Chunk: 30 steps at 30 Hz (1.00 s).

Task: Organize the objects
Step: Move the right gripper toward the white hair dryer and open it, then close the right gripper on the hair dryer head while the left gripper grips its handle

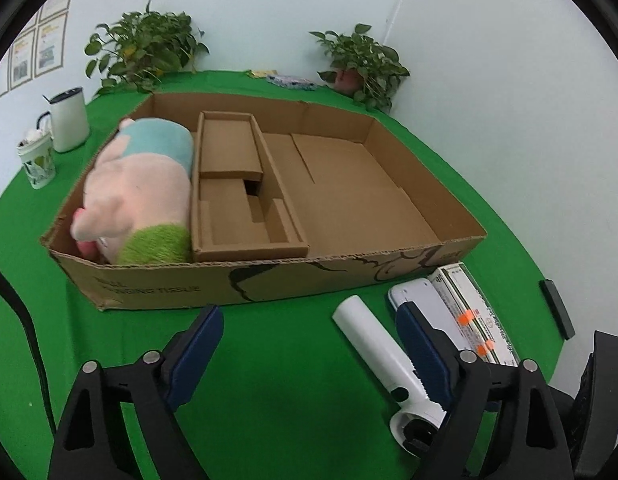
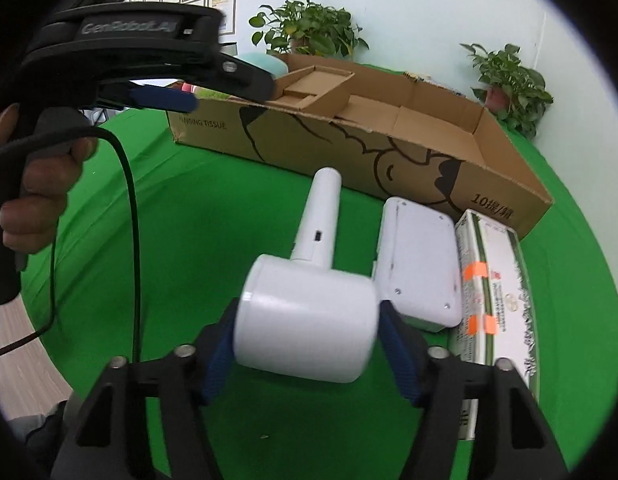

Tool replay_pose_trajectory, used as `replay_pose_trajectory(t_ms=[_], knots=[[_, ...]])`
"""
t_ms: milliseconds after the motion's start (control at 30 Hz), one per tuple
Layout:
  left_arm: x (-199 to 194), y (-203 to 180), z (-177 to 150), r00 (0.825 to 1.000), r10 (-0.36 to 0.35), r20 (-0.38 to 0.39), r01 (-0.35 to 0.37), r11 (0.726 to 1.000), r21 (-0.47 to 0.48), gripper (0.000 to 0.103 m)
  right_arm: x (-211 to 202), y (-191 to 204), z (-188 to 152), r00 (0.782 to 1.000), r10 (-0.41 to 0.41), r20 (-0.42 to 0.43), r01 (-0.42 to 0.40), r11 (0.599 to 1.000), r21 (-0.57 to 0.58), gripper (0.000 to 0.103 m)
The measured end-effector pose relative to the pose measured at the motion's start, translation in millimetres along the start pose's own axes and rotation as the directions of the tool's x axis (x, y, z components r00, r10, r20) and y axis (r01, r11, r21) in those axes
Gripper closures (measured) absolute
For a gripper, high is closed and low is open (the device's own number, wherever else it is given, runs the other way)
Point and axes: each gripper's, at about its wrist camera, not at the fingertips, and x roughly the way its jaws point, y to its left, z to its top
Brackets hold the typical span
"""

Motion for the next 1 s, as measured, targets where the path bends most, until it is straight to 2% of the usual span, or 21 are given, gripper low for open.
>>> replay_pose_trajectory(t_ms=[67,133,200,300,400,533,600,700,800,867,1000], knots=[[15.2,-2.1,-2.8,0.995,-0.068,-0.073,0.067,0.998,-0.01,0.03,-2.9,0.3,-2.7,1.0,-0.011,0.002,0.011,1.0,0.005,0.046],[23.5,-5.7,-10.9,0.986,-0.104,-0.131,0.104,0.995,-0.011,0.037,-8.4,0.4,-6.6,1.0,0.012,-0.011,-0.012,1.0,0.008,0.047],[27.2,-7.2,-23.2,0.974,-0.139,-0.179,0.137,0.99,-0.023,0.037,-20.1,2.4,-15.7,0.999,0.041,-0.023,-0.041,0.999,0.009,0.047],[32.3,-5.7,-41.7,0.934,-0.247,-0.26,0.229,0.969,-0.097,0.037,-35.0,9.3,-25.1,0.998,0.056,-0.025,-0.056,0.998,0.03,0.044],[39.6,-0.7,-45.1,0.896,-0.35,-0.272,0.303,0.932,-0.201,0.037,-43.6,18.4,-29.5,0.996,0.091,-0.01,-0.091,0.996,0.019,0.026],[57.4,-3.6,-43.5,0.871,-0.376,-0.316,0.314,0.921,-0.229,0.037,-39.3,20.7,-27.9,0.997,0.076,-0.009,-0.076,0.997,0.01,0.025],[69.6,-0.2,-43.3,0.846,-0.419,-0.33,0.337,0.899,-0.278,0.037,-34.8,18.2,-24.5,0.998,0.063,-0.016,-0.062,0.998,0.025,0.025],[79.3,4.0,-37.6,0.83,-0.464,-0.309,0.365,0.872,-0.328,0.037,-31.5,17.1,-16.9,0.998,0.059,-0.002,-0.059,0.998,0.031,0.025],[84.8,1.5,-33.4,0.821,-0.476,-0.317,0.375,0.866,-0.329,0.037,-26.9,15.3,-13.7,0.997,0.07,-0.007,-0.07,0.996,0.05,0.026],[84.6,-1.1,-35.7,0.821,-0.476,-0.316,0.38,0.867,-0.321,0.037,-26.9,16.8,-15.9,0.996,0.084,-0.02,-0.083,0.996,0.041,0.031],[72.1,-11.0,-54.1,0.808,-0.499,-0.313,0.403,0.856,-0.324,0.037,-32.9,22.2,-30.8,0.992,0.118,-0.048,-0.116,0.993,0.034,0.033]])
